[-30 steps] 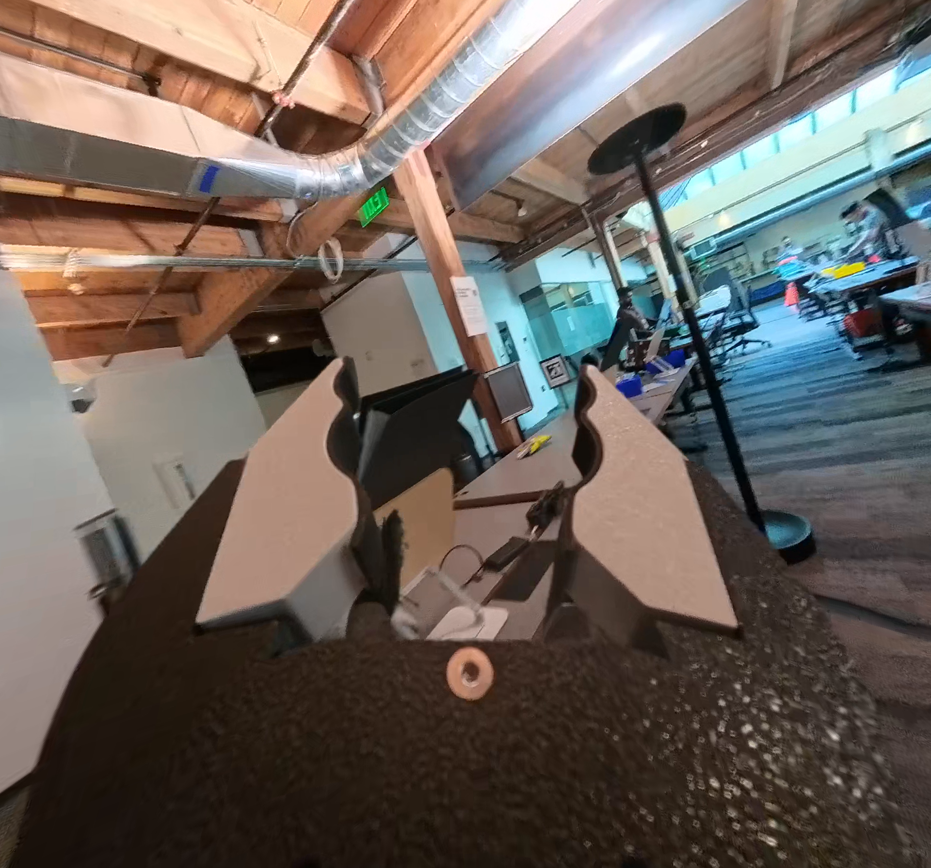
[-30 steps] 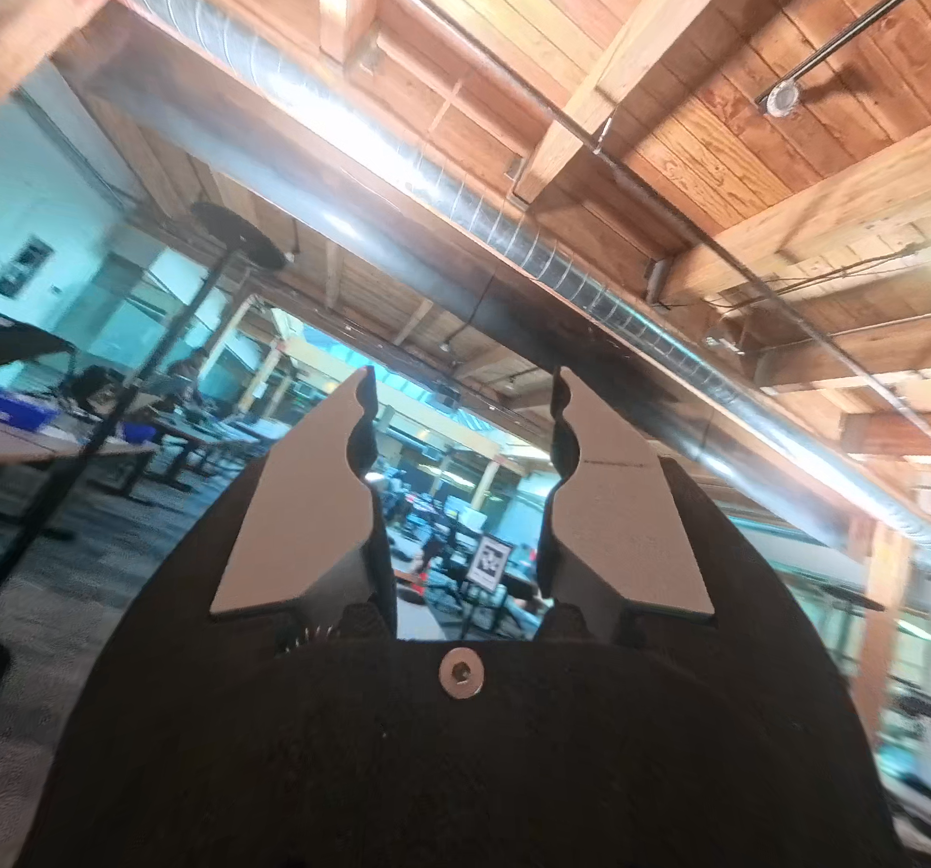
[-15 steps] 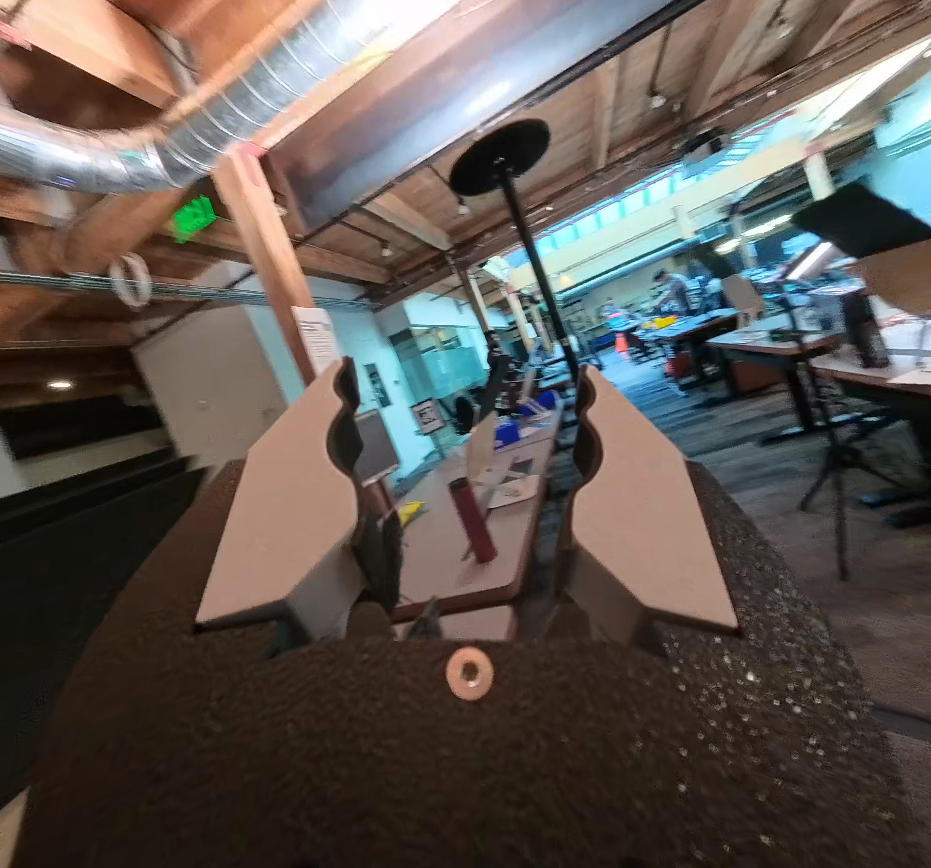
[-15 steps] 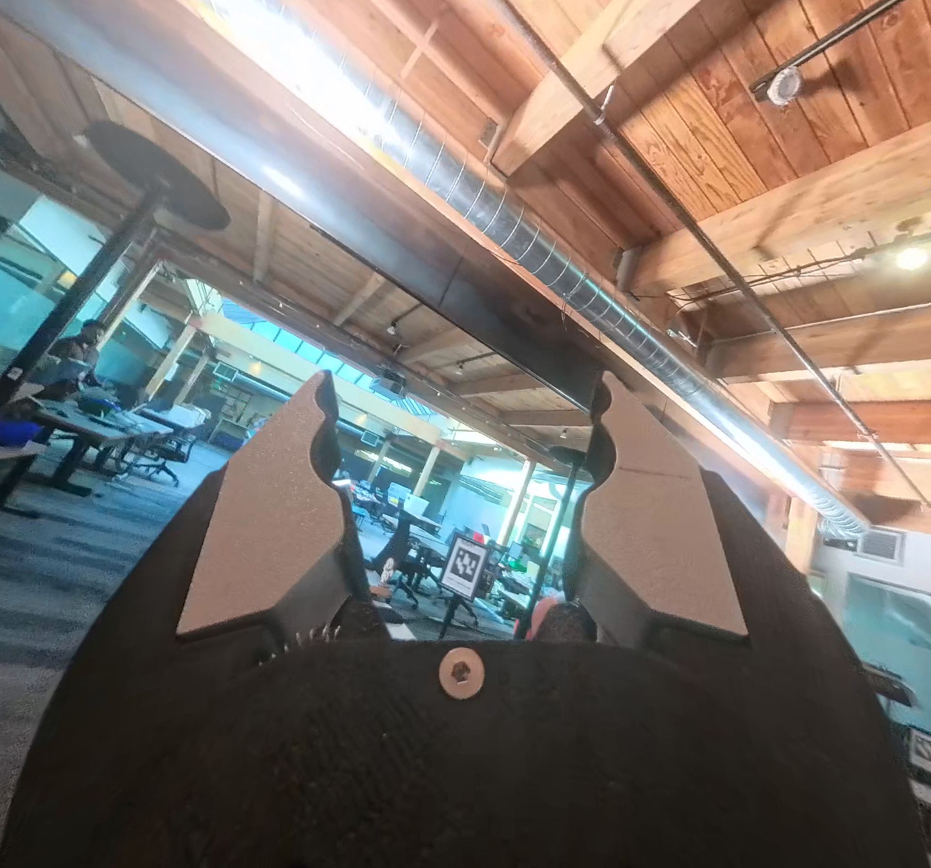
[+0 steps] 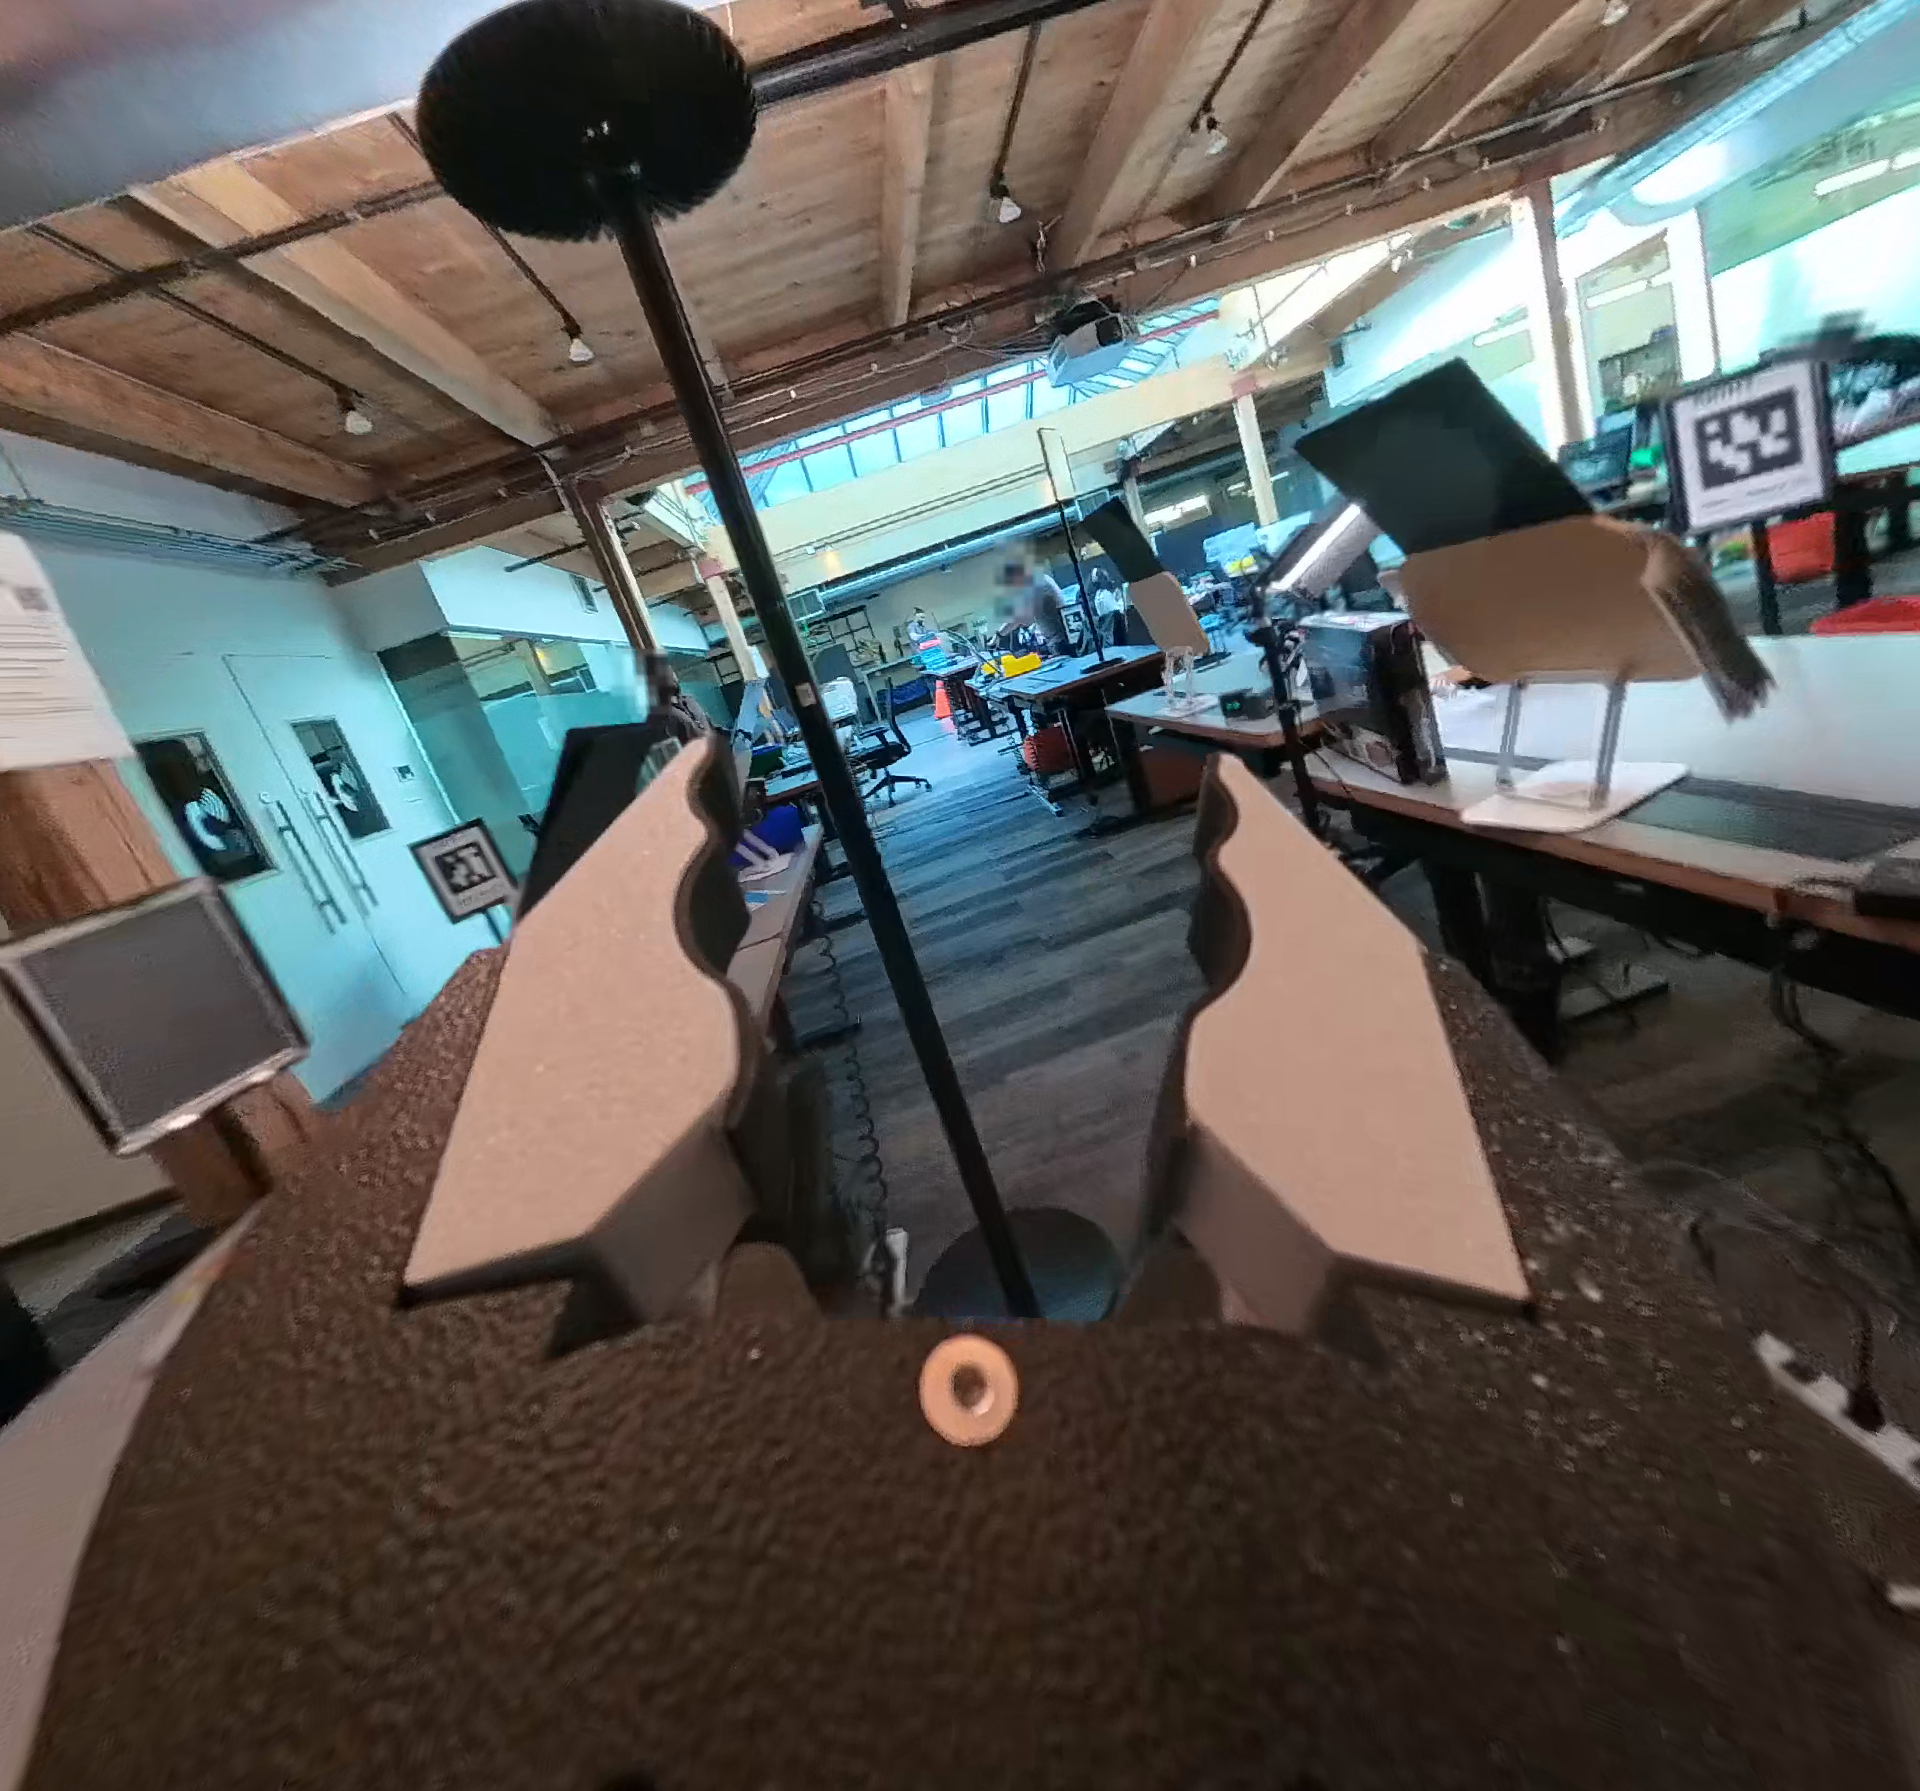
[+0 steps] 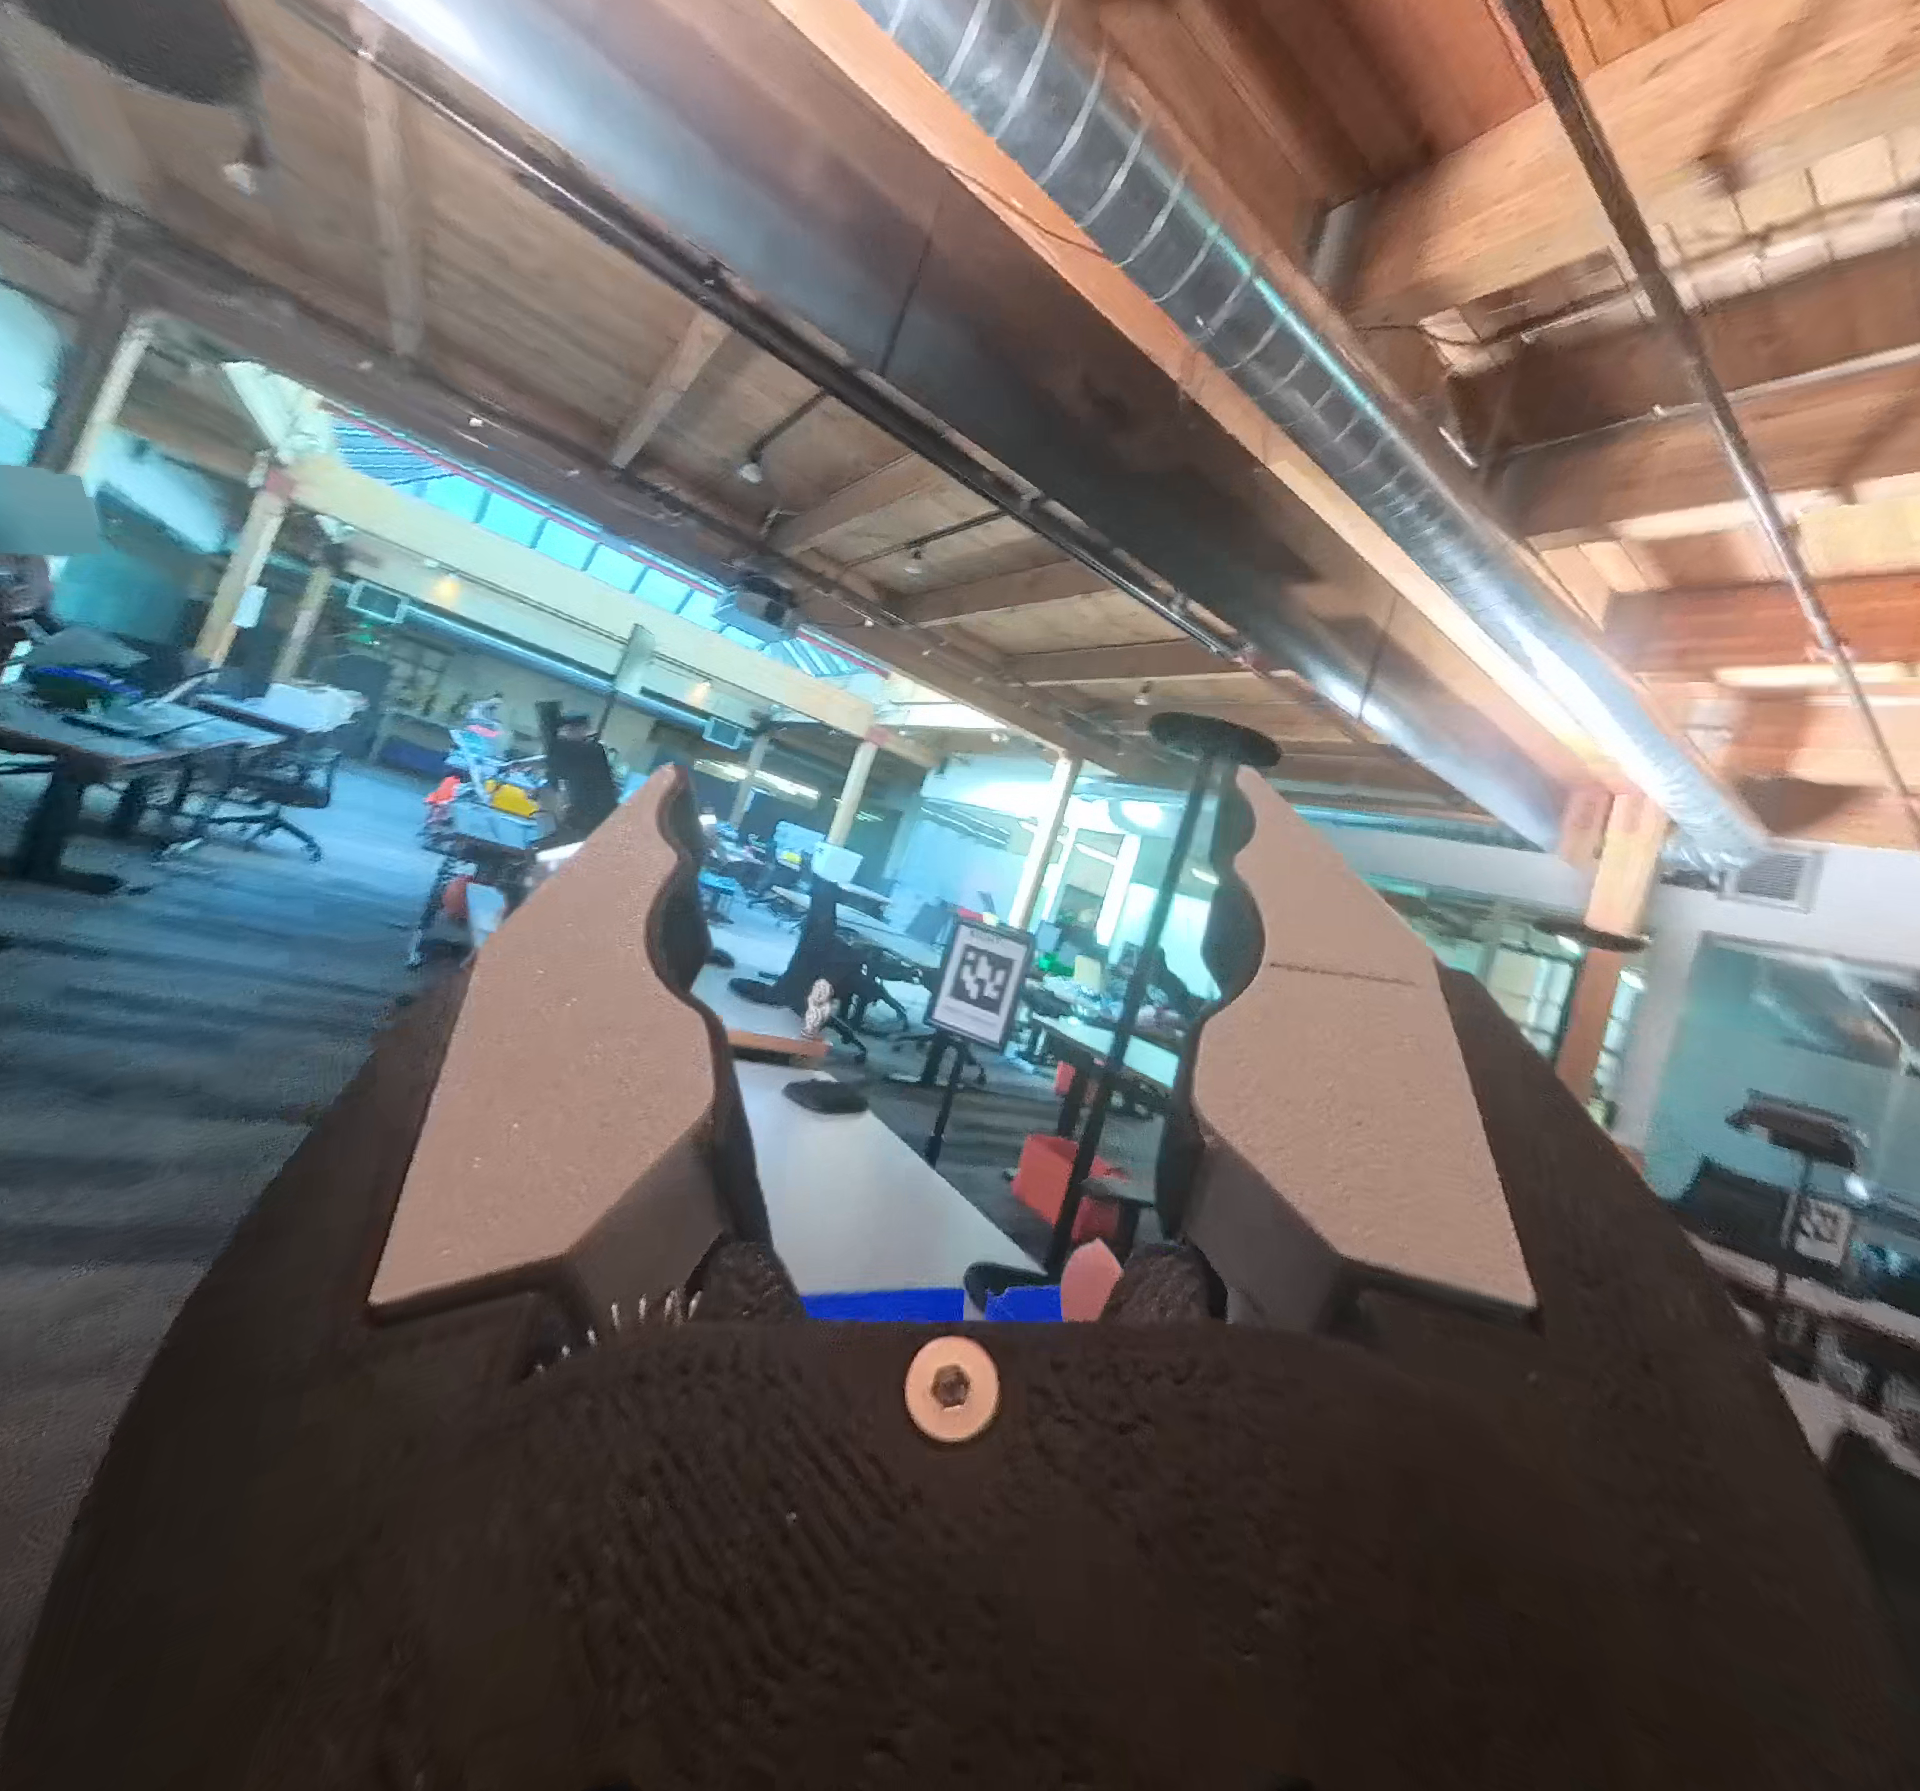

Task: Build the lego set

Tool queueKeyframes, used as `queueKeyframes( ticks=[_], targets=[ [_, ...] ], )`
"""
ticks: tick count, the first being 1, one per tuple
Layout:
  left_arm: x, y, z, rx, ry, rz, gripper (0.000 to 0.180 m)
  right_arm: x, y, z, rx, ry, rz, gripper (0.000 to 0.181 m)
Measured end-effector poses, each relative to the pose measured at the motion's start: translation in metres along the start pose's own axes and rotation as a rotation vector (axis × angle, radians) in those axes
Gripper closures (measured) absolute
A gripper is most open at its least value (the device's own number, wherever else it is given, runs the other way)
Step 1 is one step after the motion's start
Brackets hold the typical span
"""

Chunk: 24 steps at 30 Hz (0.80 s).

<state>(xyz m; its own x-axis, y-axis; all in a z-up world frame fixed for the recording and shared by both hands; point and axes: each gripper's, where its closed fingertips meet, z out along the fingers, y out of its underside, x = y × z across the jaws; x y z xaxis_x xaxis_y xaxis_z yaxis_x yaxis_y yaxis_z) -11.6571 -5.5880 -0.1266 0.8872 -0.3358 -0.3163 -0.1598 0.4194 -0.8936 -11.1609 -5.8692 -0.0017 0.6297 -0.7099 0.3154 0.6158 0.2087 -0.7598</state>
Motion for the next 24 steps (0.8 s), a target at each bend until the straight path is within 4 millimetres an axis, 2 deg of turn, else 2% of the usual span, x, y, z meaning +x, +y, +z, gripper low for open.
queueKeyframes(
  ticks=[4, 7, 10, 14, 17, 21, 23, 24],
  targets=[
    [0.006, 0.003, 0.1, 0.087, 0.05, -0.083, 0.094, -0.018, 0.025, 0.069, 0.0, 0.041, -0.002, 0.084],
    [0.018, 0.015, 0.169, 0.148, 0.073, -0.149, 0.095, -0.024, 0.046, 0.104, -0.034, 0.108, -0.106, 0.085],
    [0.055, 0.039, 0.228, 0.158, 0.14, -0.24, 0.095, -0.044, 0.069, 0.135, -0.089, 0.098, -0.167, 0.086],
    [0.117, 0.082, 0.311, 0.105, 0.31, -0.315, 0.09, -0.051, 0.102, 0.154, -0.192, 0.156, -0.31, 0.087],
    [0.147, 0.095, 0.38, 0.134, 0.402, -0.367, 0.087, -0.056, 0.12, 0.164, -0.219, 0.22, -0.307, 0.087],
    [0.157, 0.091, 0.468, 0.236, 0.449, -0.364, 0.089, -0.079, 0.132, 0.193, -0.183, 0.31, -0.272, 0.092],
    [0.156, 0.096, 0.508, 0.254, 0.479, -0.32, 0.093, -0.096, 0.135, 0.218, -0.139, 0.336, -0.243, 0.096],
    [0.15, 0.101, 0.526, 0.25, 0.474, -0.288, 0.093, -0.11, 0.137, 0.238, -0.109, 0.327, -0.223, 0.096]
  ],
)
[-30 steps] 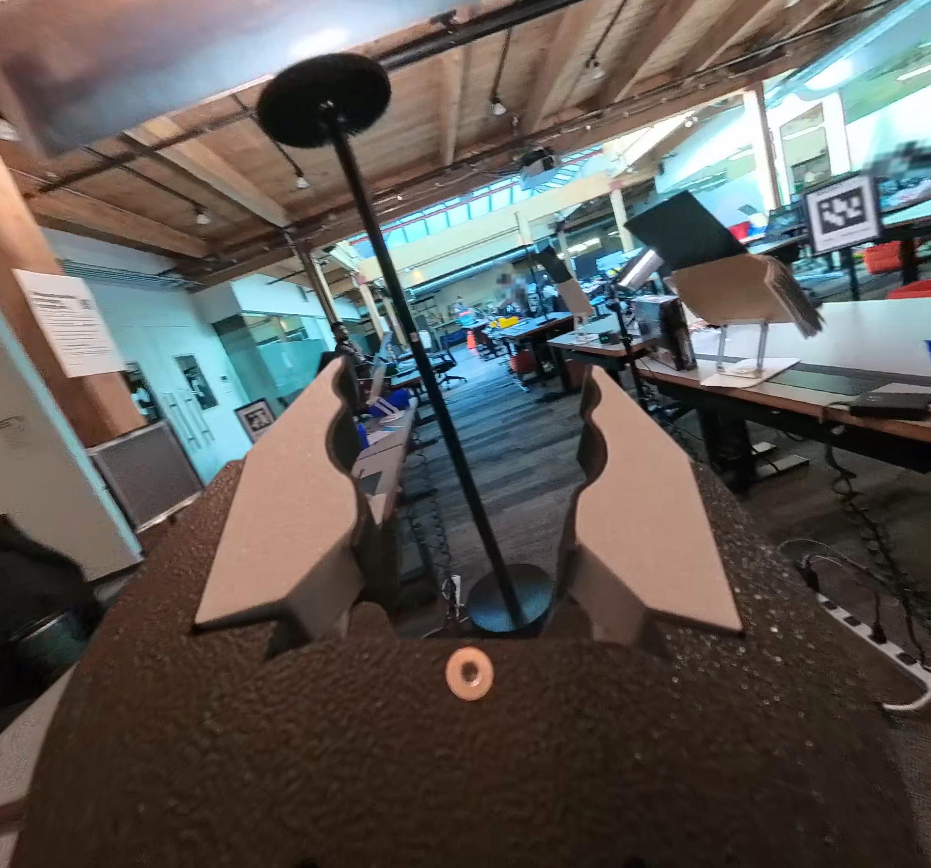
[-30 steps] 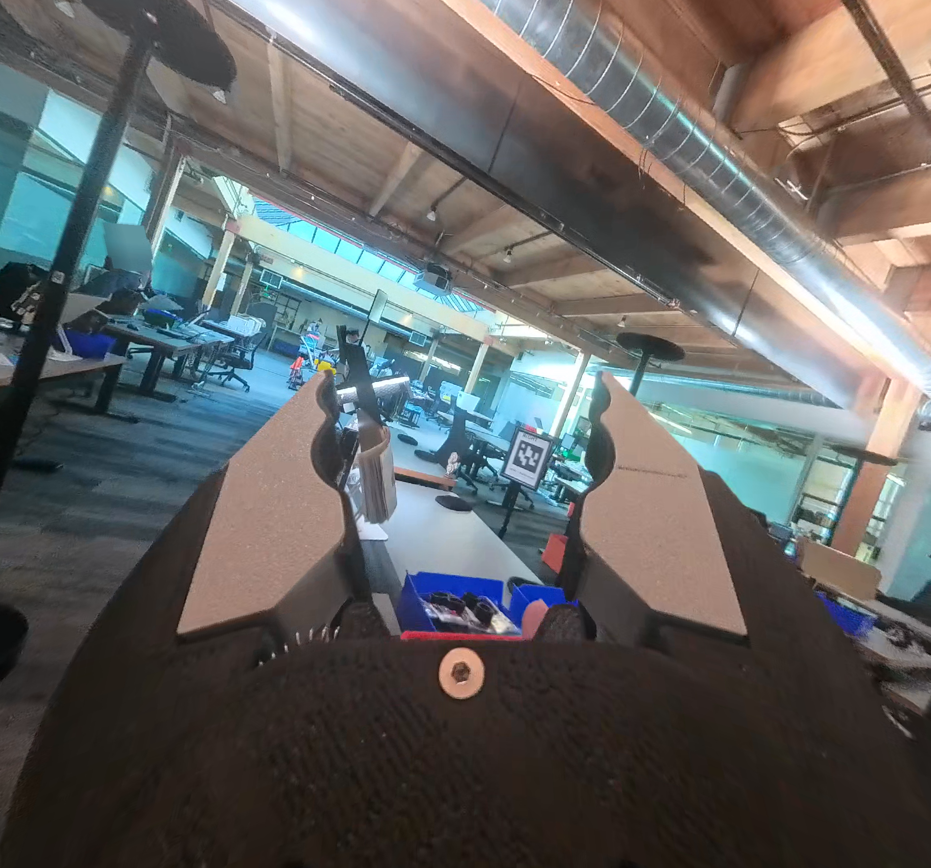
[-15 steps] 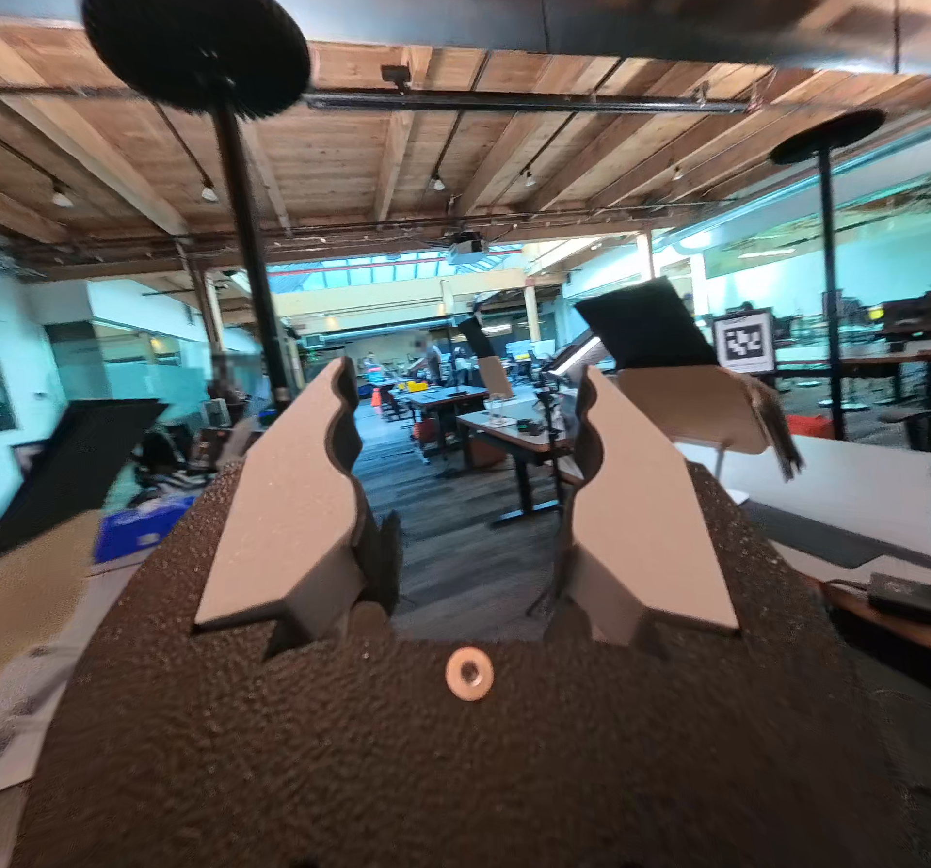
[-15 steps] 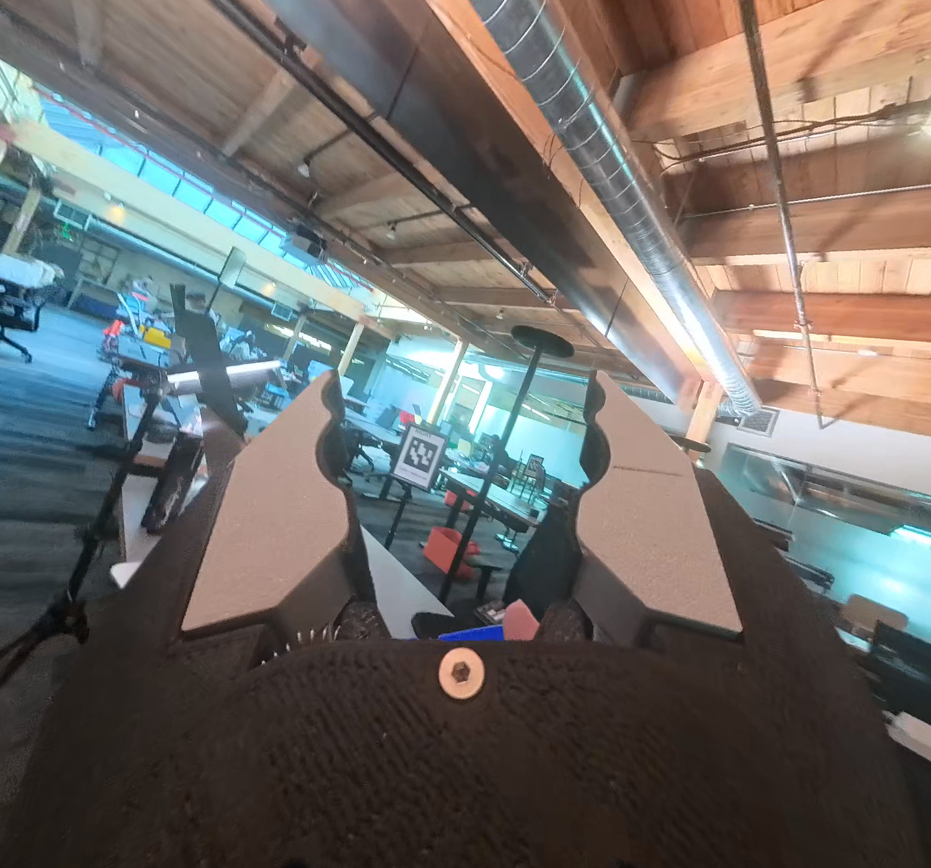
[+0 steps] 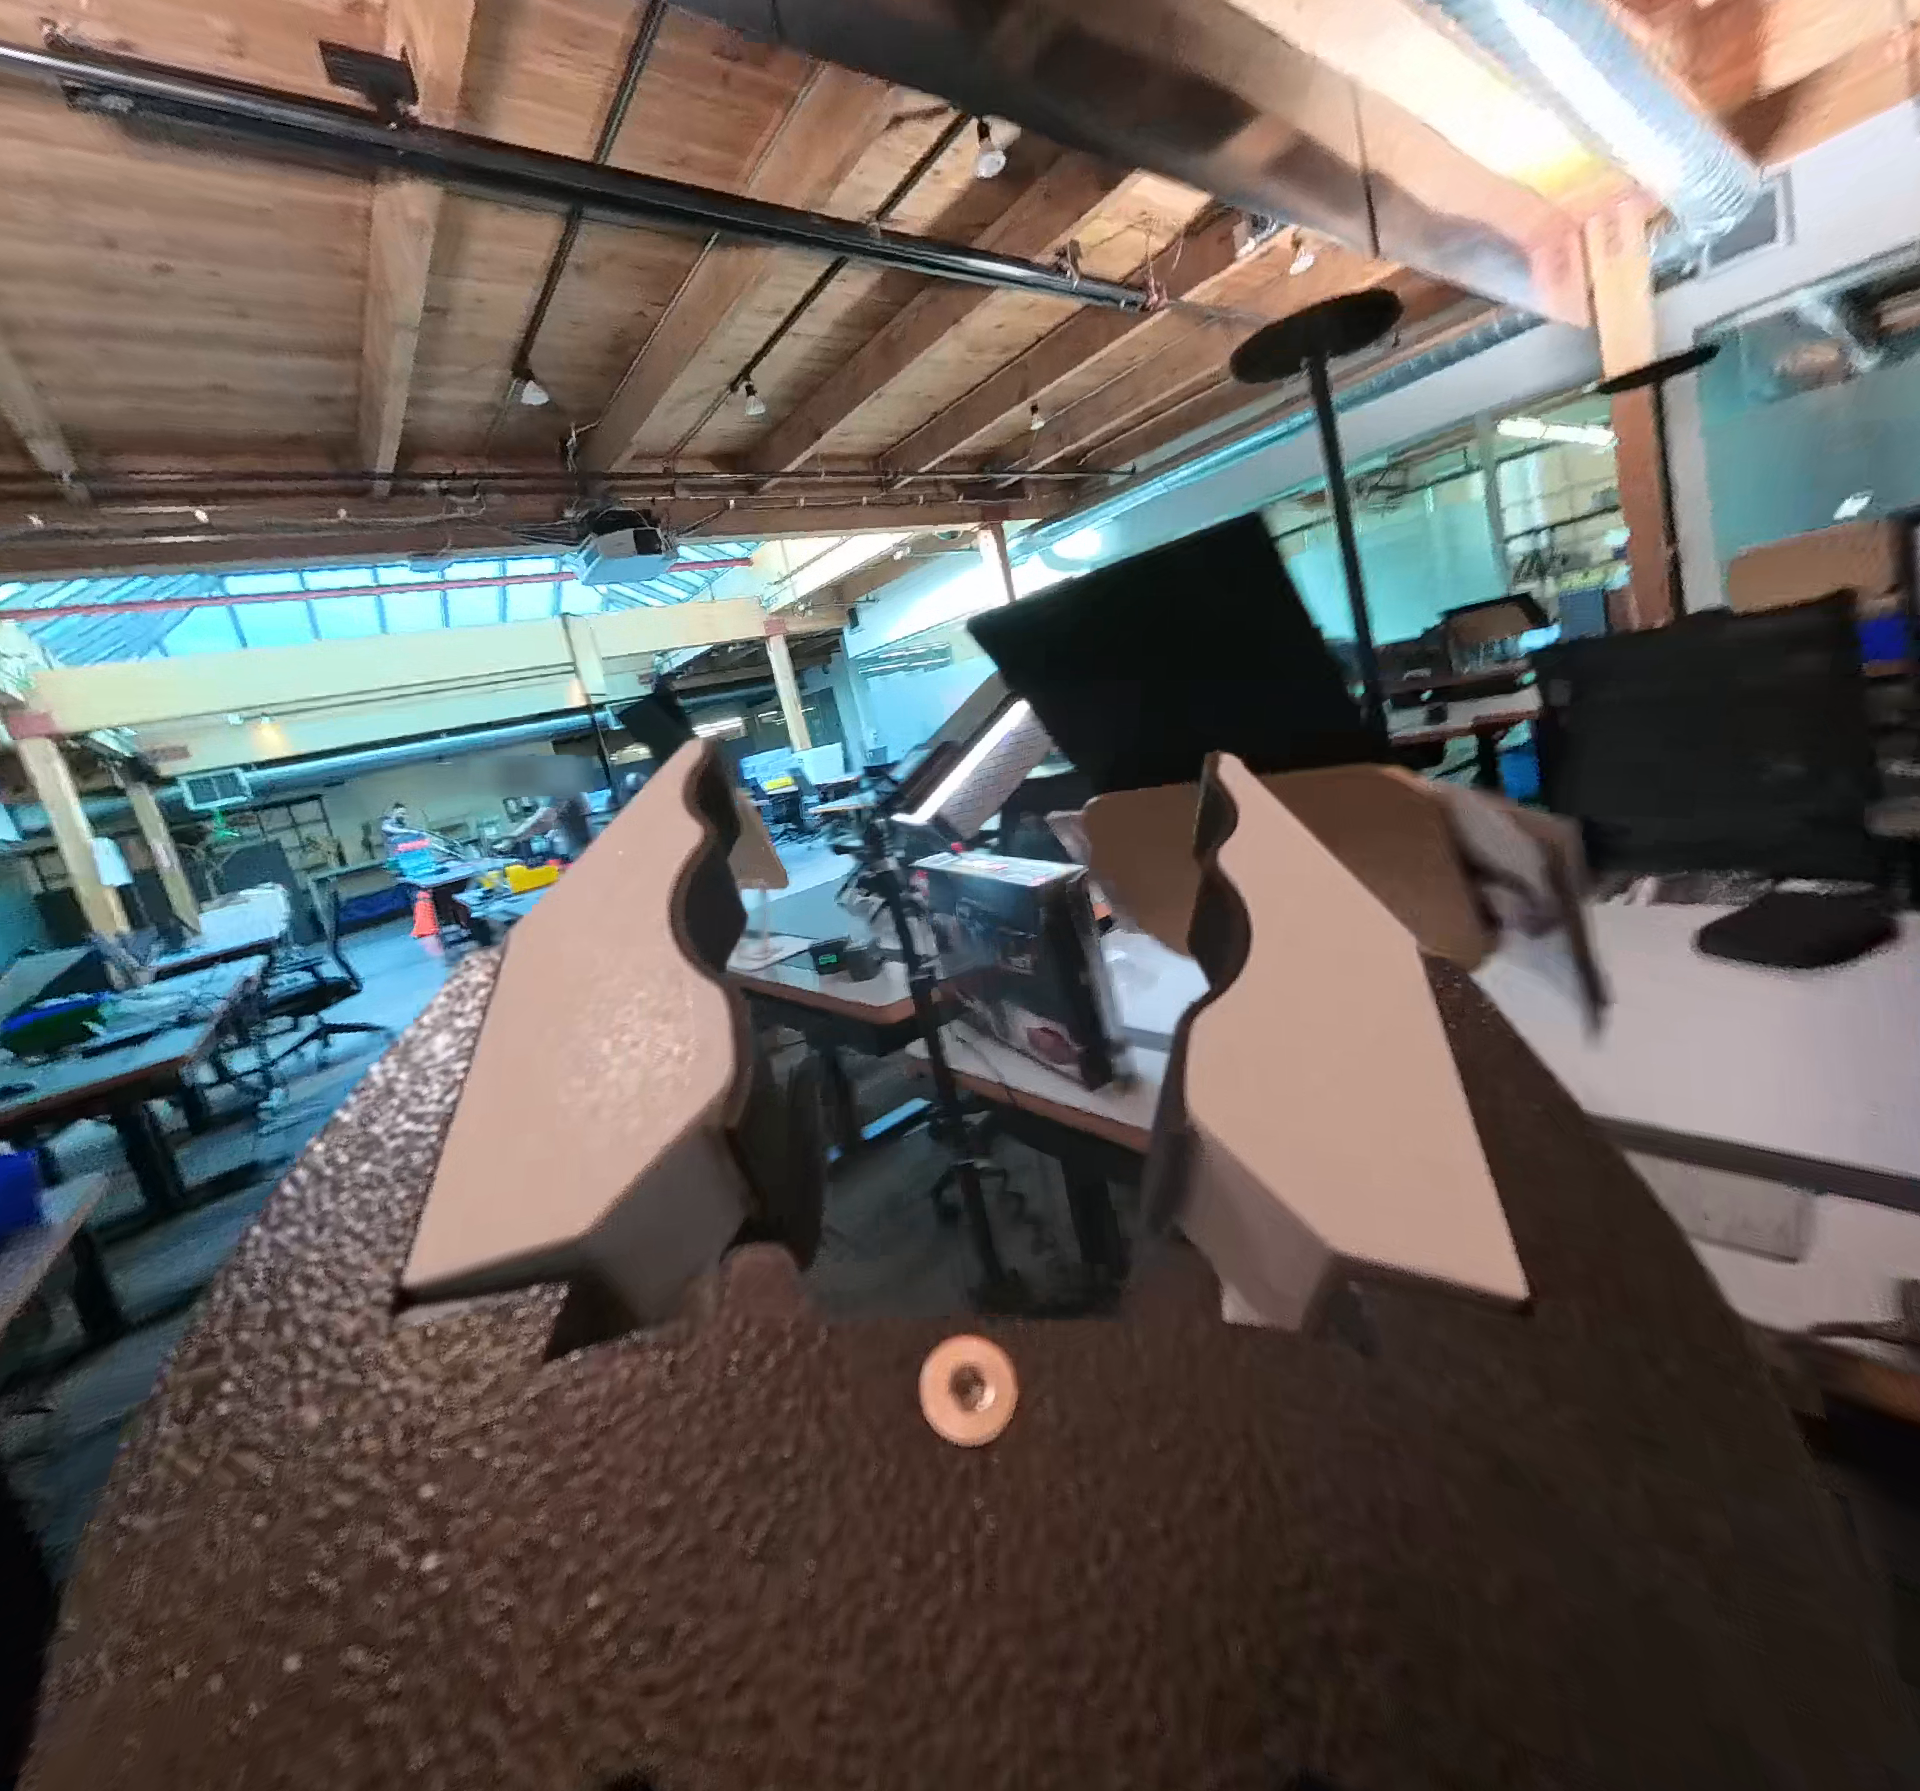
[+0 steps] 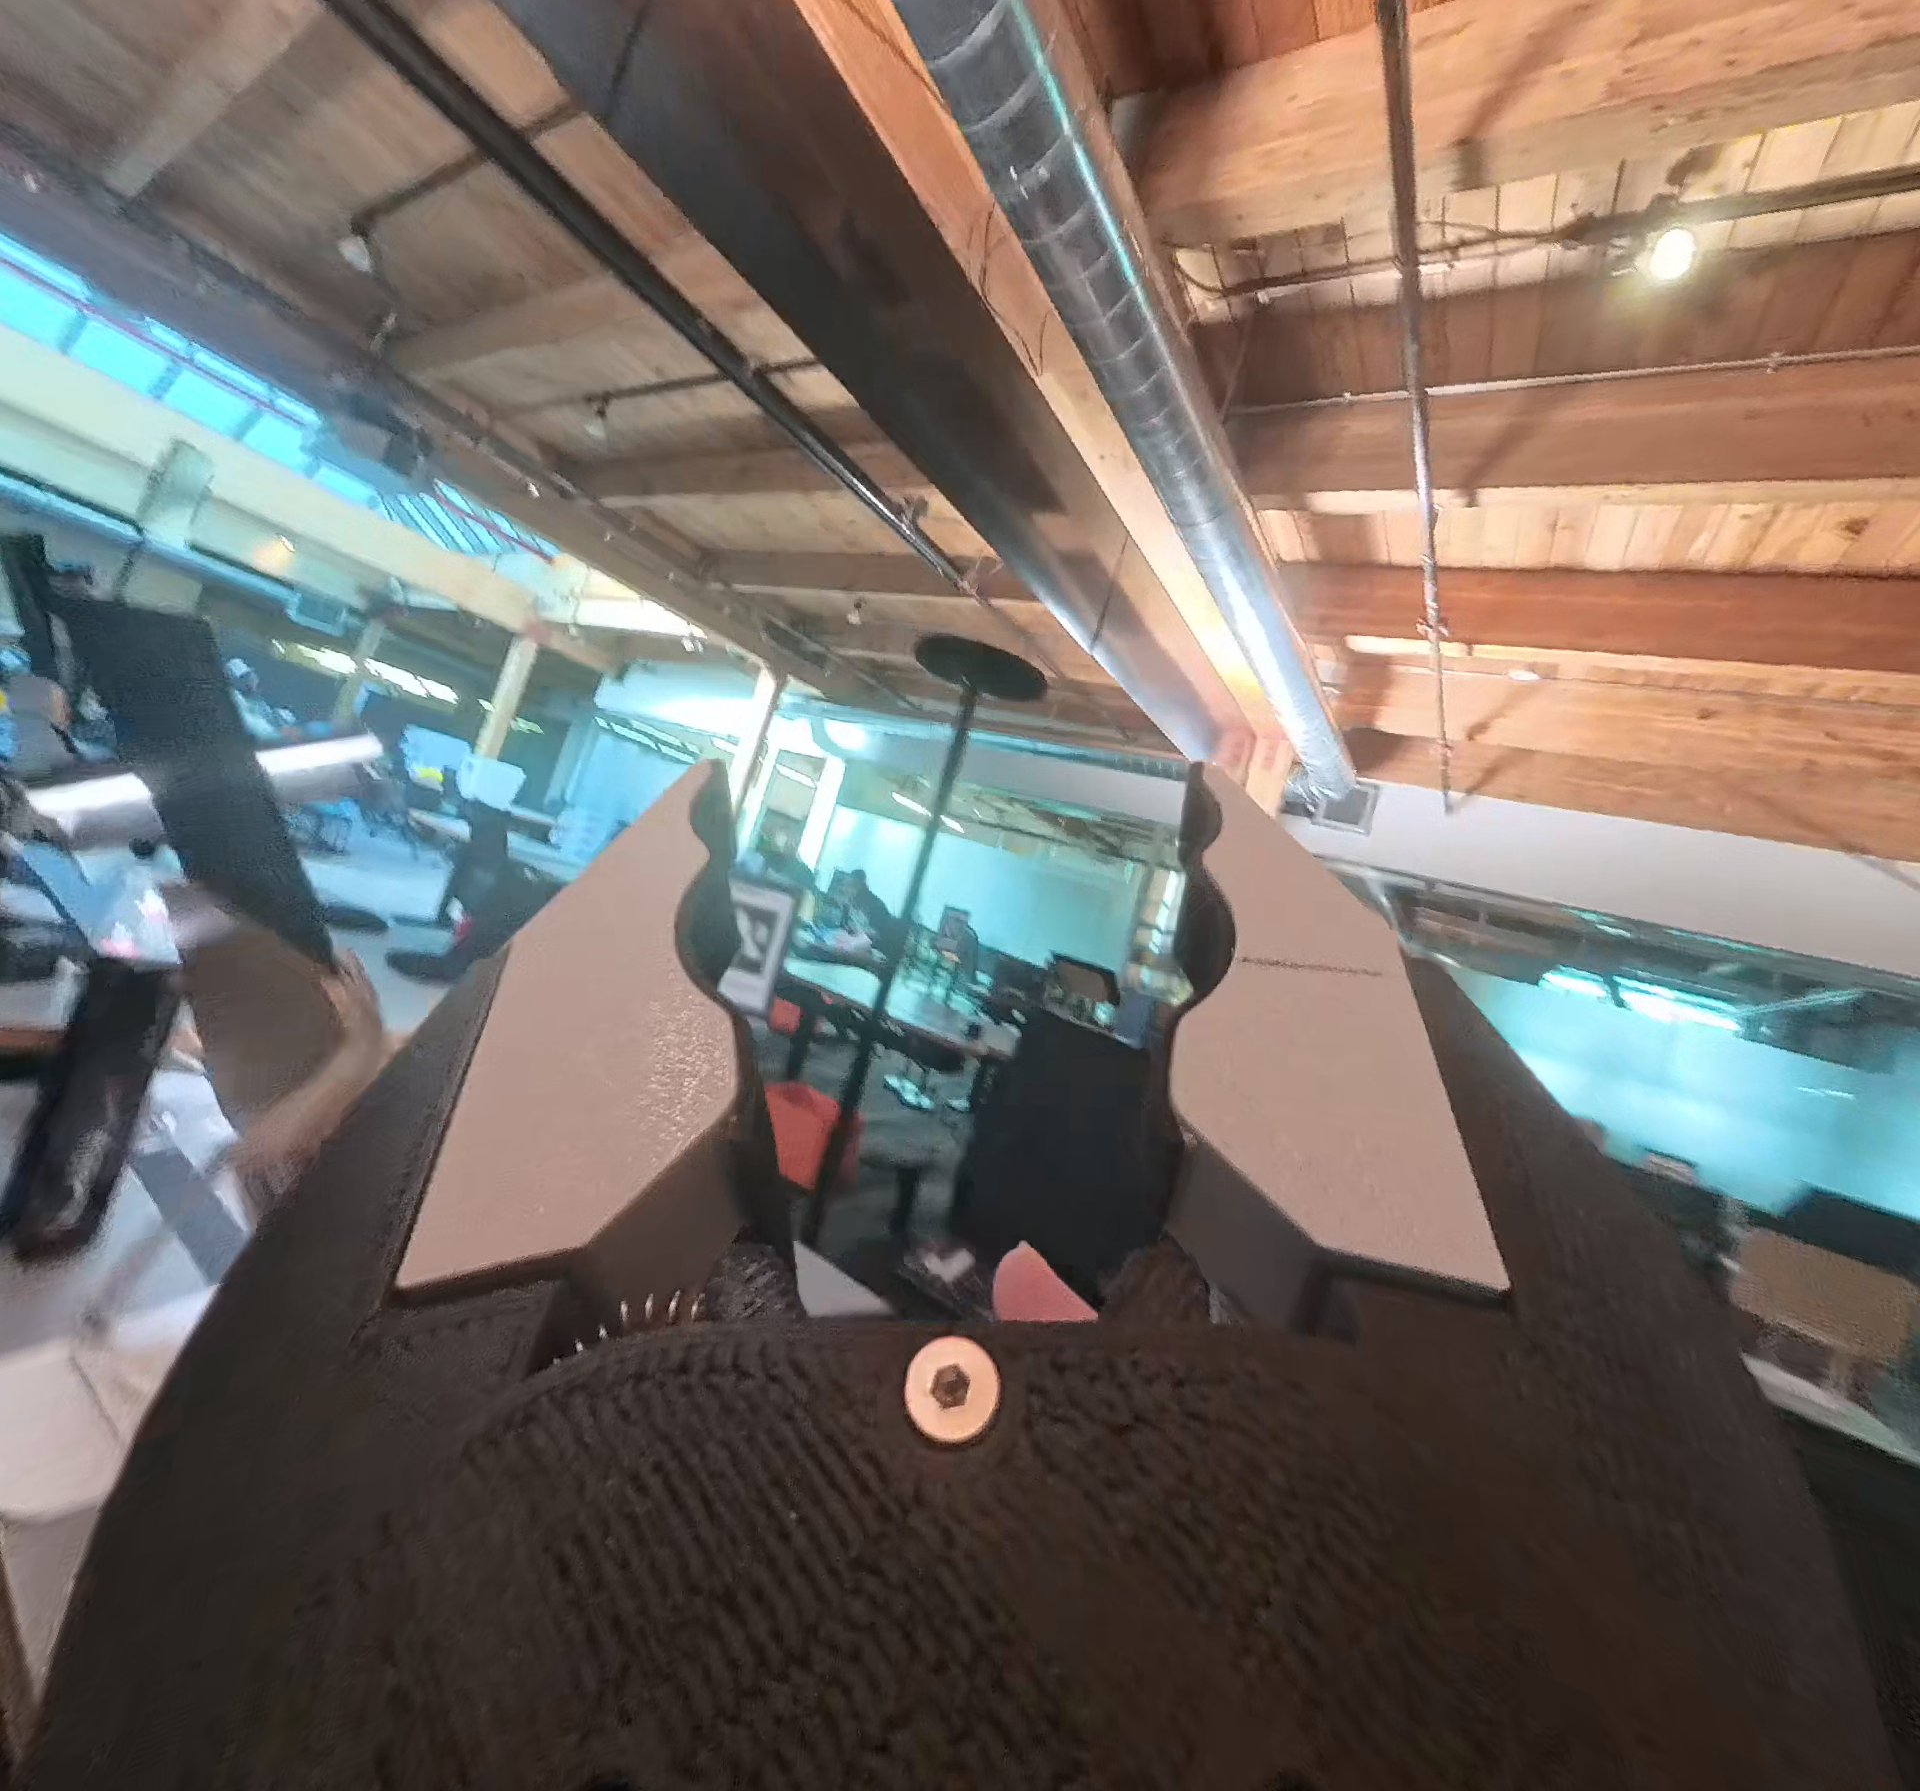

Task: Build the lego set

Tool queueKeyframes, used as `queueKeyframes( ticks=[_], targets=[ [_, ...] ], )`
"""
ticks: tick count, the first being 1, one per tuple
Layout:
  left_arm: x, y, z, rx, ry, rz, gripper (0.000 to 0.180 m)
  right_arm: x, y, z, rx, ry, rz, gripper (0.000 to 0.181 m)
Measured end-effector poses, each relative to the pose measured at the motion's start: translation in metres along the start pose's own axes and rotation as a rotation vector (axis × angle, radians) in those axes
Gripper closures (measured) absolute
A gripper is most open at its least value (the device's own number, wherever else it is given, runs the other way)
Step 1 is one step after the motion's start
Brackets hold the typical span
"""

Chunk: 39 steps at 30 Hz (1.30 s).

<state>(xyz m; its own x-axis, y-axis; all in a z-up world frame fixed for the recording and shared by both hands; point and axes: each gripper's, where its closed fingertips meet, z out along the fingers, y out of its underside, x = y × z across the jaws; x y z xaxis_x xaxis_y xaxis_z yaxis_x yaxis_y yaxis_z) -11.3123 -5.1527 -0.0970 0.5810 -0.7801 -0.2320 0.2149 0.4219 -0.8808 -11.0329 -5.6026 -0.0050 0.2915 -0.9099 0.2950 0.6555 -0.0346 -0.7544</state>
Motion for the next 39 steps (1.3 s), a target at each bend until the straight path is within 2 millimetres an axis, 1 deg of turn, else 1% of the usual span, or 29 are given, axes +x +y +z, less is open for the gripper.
queueKeyframes(
  ticks=[1, 3, 4, 5, 6, 7, 9, 11, 12, 13, 14, 15, 18, 20, 21, 22, 24, 25, 26, 27, 28, 29, 30, 31, 34, 35, 36, 37, 39],
  targets=[
    [-0.017, 0.007, 0.009, -0.015, -0.012, 0.033, 0.094, -0.024, -0.005, 0.017, 0.035, -0.017, 0.019, 0.096],
    [-0.052, 0.021, 0.019, -0.043, -0.04, 0.073, 0.094, -0.085, -0.012, 0.056, 0.107, -0.072, 0.048, 0.096],
    [-0.069, 0.029, 0.024, -0.054, -0.053, 0.074, 0.094, -0.119, -0.016, 0.074, 0.134, -0.12, 0.066, 0.096],
    [-0.085, 0.037, 0.028, -0.063, -0.067, 0.068, 0.091, -0.157, -0.018, 0.09, 0.156, -0.186, 0.087, 0.096],
    [-0.101, 0.046, 0.032, -0.071, -0.084, 0.058, 0.091, -0.196, -0.02, 0.103, 0.18, -0.258, 0.11, 0.096],
    [-0.117, 0.057, 0.037, -0.083, -0.106, 0.045, 0.091, -0.236, -0.022, 0.113, 0.214, -0.333, 0.131, 0.096],
    [-0.141, 0.078, 0.048, -0.125, -0.137, 0.007, 0.091, -0.316, -0.022, 0.126, 0.27, -0.484, 0.17, 0.096],
    [-0.156, 0.099, 0.063, -0.162, -0.138, -0.013, 0.09, -0.392, -0.018, 0.134, 0.277, -0.646, 0.197, 0.096],
    [-0.161, 0.108, 0.072, -0.175, -0.135, -0.008, 0.09, -0.428, -0.014, 0.137, 0.277, -0.718, 0.198, 0.096],
    [-0.167, 0.119, 0.081, -0.191, -0.131, 0.002, 0.089, -0.46, -0.011, 0.141, 0.279, -0.777, 0.196, 0.096],
    [-0.169, 0.128, 0.087, -0.207, -0.123, 0.015, 0.094, -0.49, -0.006, 0.146, 0.281, -0.826, 0.197, 0.096],
    [-0.174, 0.139, 0.097, -0.222, -0.118, 0.03, 0.094, -0.52, -0.002, 0.153, 0.284, -0.871, 0.21, 0.096],
    [-0.197, 0.175, 0.125, -0.258, -0.138, 0.072, 0.093, -0.6, 0.01, 0.176, 0.294, -0.999, 0.31, 0.096],
    [-0.223, 0.205, 0.149, -0.286, -0.179, 0.097, 0.092, -0.654, 0.017, 0.201, 0.316, -1.044, 0.37, 0.095],
    [-0.235, 0.217, 0.16, -0.298, -0.196, 0.116, 0.092, -0.682, 0.021, 0.215, 0.33, -1.059, 0.394, 0.096],
    [-0.25, 0.231, 0.175, -0.305, -0.212, 0.135, 0.091, -0.705, 0.023, 0.228, 0.345, -1.077, 0.419, 0.096],
    [-0.284, 0.257, 0.212, -0.303, -0.244, 0.168, 0.091, -0.761, 0.026, 0.254, 0.386, -1.132, 0.469, 0.096],
    [-0.302, 0.266, 0.229, -0.304, -0.266, 0.165, 0.092, -0.787, 0.026, 0.266, 0.399, -1.161, 0.492, 0.096],
    [-0.32, 0.276, 0.252, -0.311, -0.278, 0.137, 0.091, -0.814, 0.026, 0.28, 0.391, -1.197, 0.513, 0.095],
    [-0.334, 0.285, 0.277, -0.314, -0.266, 0.106, 0.09, -0.84, 0.026, 0.292, 0.376, -1.241, 0.526, 0.093],
    [-0.341, 0.289, 0.297, -0.31, -0.241, 0.092, 0.09, -0.866, 0.027, 0.304, 0.368, -1.281, 0.531, 0.093],
    [-0.353, 0.297, 0.318, -0.303, -0.22, 0.105, 0.09, -0.888, 0.027, 0.314, 0.374, -1.31, 0.534, 0.093],
    [-0.367, 0.305, 0.334, -0.303, -0.22, 0.133, 0.09, -0.91, 0.03, 0.323, 0.389, -1.33, 0.54, 0.093],
    [-0.383, 0.315, 0.345, -0.315, -0.236, 0.156, 0.091, -0.932, 0.032, 0.332, 0.398, -1.346, 0.547, 0.093],
    [-0.43, 0.343, 0.361, -0.351, -0.302, 0.14, 0.091, -1.002, 0.042, 0.358, 0.338, -1.407, 0.575, 0.093],
    [-0.442, 0.351, 0.363, -0.36, -0.32, 0.129, 0.091, -1.025, 0.043, 0.366, 0.326, -1.422, 0.592, 0.093],
    [-0.461, 0.363, 0.365, -0.379, -0.347, 0.133, 0.09, -1.045, 0.043, 0.373, 0.319, -1.434, 0.6, 0.093],
    [-0.483, 0.373, 0.363, -0.406, -0.407, 0.156, 0.085, -1.068, 0.044, 0.379, 0.313, -1.445, 0.591, 0.093],
    [-0.535, 0.391, 0.356, -0.444, -0.549, 0.231, 0.078, -1.114, 0.049, 0.396, 0.305, -1.441, 0.522, 0.093]
  ],
)
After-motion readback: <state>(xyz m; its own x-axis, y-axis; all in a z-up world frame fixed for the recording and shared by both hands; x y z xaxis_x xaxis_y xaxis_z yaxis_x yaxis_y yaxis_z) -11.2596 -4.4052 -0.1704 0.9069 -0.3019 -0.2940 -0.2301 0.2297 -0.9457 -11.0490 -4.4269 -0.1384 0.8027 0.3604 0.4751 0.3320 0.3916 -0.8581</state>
